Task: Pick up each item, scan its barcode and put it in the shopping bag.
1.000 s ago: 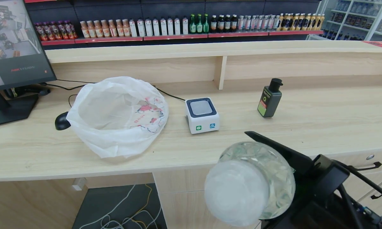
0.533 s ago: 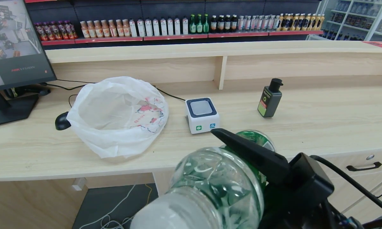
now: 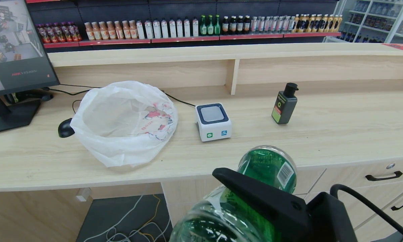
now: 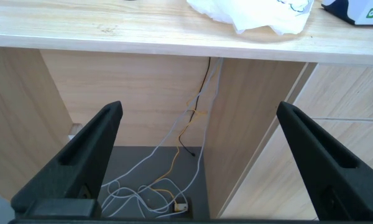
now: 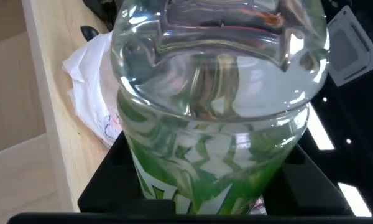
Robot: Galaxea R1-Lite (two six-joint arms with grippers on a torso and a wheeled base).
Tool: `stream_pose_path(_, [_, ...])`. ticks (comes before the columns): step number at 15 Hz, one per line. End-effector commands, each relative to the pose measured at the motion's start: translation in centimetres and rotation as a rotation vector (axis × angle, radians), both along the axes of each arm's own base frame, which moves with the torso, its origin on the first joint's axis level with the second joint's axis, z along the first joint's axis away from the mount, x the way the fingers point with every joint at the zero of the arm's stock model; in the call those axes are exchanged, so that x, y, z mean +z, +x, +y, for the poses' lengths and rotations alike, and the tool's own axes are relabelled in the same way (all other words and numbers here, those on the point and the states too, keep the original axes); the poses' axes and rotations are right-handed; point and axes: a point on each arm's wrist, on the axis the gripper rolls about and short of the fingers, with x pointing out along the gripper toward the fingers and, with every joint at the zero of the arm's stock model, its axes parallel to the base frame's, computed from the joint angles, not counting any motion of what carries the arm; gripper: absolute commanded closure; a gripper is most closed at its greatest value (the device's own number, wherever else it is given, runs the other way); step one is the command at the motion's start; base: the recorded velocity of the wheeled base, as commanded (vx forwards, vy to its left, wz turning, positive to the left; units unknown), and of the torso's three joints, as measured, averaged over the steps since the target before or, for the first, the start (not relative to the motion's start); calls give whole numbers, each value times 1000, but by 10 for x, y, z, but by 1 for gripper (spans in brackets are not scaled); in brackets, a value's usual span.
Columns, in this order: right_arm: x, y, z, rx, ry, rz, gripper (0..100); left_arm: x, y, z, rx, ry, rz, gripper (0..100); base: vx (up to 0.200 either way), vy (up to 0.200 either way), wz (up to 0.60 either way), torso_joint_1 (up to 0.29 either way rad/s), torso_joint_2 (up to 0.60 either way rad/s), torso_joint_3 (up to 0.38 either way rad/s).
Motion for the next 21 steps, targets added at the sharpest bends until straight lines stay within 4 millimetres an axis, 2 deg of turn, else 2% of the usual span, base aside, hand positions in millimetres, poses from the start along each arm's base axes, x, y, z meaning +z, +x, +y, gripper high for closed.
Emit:
stream_pose_path(1, [0,-1,0,1,-7,-10,100,0,0,0,1,0,0,0,0,0,0,0,0,0])
stream_pose_path(10, [1,-4,-3,-32,-80,-100,100,0,0,0,1,0,0,0,0,0,0,0,0,0])
stream_pose_path(21, [2,2,-4,-85,-80,-78,100,0,0,0,1,0,0,0,0,0,0,0,0,0])
